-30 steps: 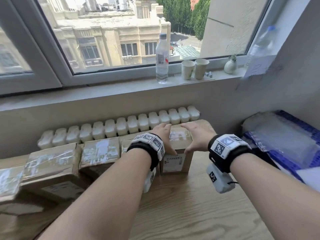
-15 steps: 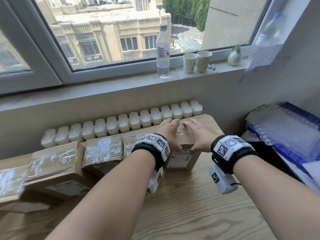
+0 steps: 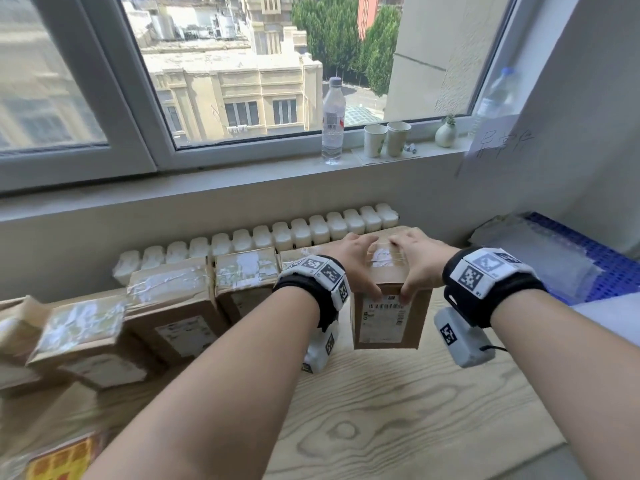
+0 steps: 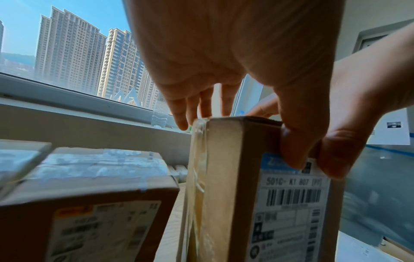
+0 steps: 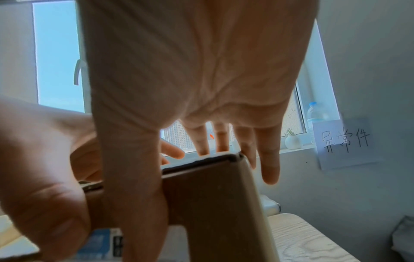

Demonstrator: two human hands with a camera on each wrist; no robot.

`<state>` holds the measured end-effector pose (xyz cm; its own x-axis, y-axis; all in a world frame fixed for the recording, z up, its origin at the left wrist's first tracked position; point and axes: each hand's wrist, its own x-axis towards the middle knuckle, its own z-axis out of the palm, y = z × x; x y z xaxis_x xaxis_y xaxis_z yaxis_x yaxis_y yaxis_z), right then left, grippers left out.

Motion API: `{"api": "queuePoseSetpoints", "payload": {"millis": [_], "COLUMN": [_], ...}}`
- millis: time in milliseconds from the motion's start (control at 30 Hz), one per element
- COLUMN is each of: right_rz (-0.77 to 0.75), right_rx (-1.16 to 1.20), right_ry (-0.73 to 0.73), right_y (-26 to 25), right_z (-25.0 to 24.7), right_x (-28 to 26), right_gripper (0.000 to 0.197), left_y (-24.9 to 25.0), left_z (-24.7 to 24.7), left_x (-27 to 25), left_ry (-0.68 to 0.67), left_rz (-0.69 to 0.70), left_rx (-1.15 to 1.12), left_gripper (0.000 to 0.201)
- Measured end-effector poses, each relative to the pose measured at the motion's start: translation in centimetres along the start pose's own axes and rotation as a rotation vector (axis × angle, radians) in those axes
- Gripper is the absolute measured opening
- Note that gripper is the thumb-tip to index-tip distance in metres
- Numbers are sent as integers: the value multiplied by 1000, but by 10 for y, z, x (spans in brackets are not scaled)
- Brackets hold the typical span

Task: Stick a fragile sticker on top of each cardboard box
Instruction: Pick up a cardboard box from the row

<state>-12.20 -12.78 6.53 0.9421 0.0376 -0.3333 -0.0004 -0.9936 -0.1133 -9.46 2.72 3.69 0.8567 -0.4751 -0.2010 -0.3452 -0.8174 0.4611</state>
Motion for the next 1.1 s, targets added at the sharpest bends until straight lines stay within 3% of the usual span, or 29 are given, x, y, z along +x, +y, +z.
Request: {"api": "queuePoseSetpoints", "payload": {"millis": [300,433,500,600,700,1100], "right_rz": [-75,-193,-233,-238,-254,-286], "right_rx": [81,155,206,290,265,319], "right_ry": [-61,-50,-41,-7,34,1], "right_y": [-79,-125,-144,-169,-191,-204], "right_z": [34,62,76,94,111,139], "right_x": [-54,-63,-67,-69,-68,-52], "right_gripper": [114,111,112,96,80,69], "left_y": [-57,-96,-118,-146,-165,-186], "left_z": [-8,-5,-1,8,17,34], "left_x": [-108,-153,-173,-199,-217,-228], "left_ry": [-77,8,44,69,97,79], "left_rz": [-122,-186,-232,-299,-347,-479], "left_rx": [-122,-145,-153,-159,-172,-264], "left_gripper": [115,96,100,108,113,118]}}
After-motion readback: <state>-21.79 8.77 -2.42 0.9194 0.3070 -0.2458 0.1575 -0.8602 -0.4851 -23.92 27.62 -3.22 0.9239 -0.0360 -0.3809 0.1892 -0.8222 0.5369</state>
